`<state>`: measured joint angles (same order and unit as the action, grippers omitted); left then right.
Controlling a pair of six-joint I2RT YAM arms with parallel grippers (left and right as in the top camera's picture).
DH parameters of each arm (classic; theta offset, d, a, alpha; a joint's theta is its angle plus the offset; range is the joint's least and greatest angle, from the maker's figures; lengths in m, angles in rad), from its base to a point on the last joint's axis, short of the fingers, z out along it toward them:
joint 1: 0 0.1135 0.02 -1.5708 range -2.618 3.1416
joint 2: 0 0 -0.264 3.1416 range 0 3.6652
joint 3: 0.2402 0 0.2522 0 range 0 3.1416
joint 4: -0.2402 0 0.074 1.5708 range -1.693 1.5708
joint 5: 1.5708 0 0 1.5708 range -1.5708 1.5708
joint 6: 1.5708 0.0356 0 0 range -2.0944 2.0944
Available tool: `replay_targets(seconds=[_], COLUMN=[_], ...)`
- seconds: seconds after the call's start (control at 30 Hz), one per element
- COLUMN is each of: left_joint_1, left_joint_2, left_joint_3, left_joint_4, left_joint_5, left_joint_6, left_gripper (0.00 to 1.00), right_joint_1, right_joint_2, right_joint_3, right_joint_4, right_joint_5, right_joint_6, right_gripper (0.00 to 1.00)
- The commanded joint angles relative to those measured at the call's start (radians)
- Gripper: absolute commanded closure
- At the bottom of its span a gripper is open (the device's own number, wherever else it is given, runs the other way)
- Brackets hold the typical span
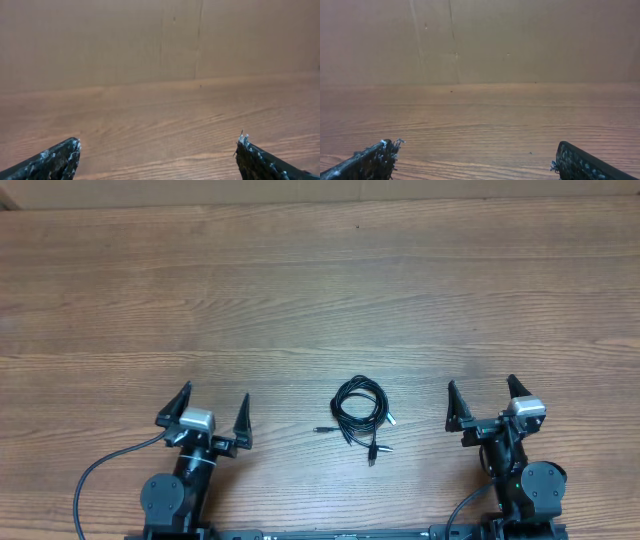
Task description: Untangle cables
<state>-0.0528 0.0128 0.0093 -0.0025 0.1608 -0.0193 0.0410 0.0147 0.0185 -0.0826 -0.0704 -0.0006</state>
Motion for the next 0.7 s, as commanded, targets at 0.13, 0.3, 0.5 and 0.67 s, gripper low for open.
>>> replay_targets(seconds=[0.13, 0.3, 0.5, 0.67], left_joint_1=[-0.006, -0.006, -0.006, -0.006], left_joint_2=[-0.008, 0.014, 0.125, 0.308], left_joint_3=[0.093, 0.249, 0.416, 0.595], left_joint_4=[-0.02, -0.185, -0.325, -0.417], left_joint_5=[-0.003, -0.007, -0.006, 0.044], left_joint_6=[-0.046, -0.049, -0.064, -0.071], left_gripper=[0.0, 0.0, 0.0, 0.0], right_joint_1=[0.004, 0.004, 0.004, 0.004], right_joint_2=[-0.012, -0.012, -0.012, -0.012], right_joint_3=[-0.011, -0.011, -0.011, -0.011], right_joint_4=[0.003, 0.003, 0.003, 0.003], right_joint_5=[0.009, 0.009, 0.009, 0.009], right_joint_6=[-0.005, -0.005, -0.005, -0.005], right_gripper=[0.0, 0.0, 0.0, 0.0])
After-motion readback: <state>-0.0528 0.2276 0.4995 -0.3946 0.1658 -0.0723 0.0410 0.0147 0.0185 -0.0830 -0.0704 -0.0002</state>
